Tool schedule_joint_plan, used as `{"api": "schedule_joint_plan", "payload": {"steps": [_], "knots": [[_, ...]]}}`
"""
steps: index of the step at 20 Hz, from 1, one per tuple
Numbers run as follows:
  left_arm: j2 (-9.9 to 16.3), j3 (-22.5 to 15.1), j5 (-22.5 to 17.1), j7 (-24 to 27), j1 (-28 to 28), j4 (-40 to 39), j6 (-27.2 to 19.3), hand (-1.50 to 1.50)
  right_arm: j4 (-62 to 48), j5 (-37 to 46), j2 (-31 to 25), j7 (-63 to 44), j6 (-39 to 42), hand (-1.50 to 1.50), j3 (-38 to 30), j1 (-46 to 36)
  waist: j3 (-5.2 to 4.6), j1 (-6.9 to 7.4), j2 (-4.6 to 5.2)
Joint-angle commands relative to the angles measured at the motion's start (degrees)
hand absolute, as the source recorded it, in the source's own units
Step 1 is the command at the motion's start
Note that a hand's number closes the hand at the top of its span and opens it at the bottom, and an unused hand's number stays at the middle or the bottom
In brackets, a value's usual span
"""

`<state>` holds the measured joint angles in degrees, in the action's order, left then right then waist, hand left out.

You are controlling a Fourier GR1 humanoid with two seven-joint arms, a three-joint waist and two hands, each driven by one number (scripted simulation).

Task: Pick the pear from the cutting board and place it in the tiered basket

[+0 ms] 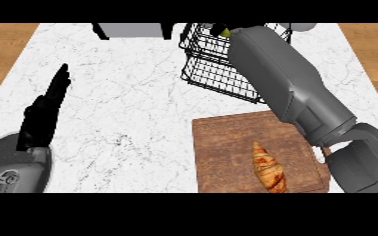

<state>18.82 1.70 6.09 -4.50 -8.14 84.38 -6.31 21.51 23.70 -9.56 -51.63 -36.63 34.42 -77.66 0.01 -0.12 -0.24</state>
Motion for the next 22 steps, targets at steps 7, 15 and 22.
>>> {"api": "schedule_joint_plan", "payload": {"steps": [7,15,22], "knots": [[-1.8,-1.7,2.7,-3.2,0.2,1.5,-1.7,0.00,10.0,6.2,-5.4,-12.1,-6.9,-1.50,-1.9,0.4,0.01,-1.06,-0.53],[-0.9,2.2,0.5,0.6,4.2,-0.7,-1.6,0.00,29.0,1.7,-14.5,-14.2,-2.2,-1.50,-5.9,12.4,0.04,-5.42,-1.91],[0.8,4.4,-0.3,1.5,6.4,0.1,-1.1,0.00,49.1,0.3,-22.3,-13.9,-3.0,-1.50,-7.8,24.7,0.02,-7.25,-2.41]]}}
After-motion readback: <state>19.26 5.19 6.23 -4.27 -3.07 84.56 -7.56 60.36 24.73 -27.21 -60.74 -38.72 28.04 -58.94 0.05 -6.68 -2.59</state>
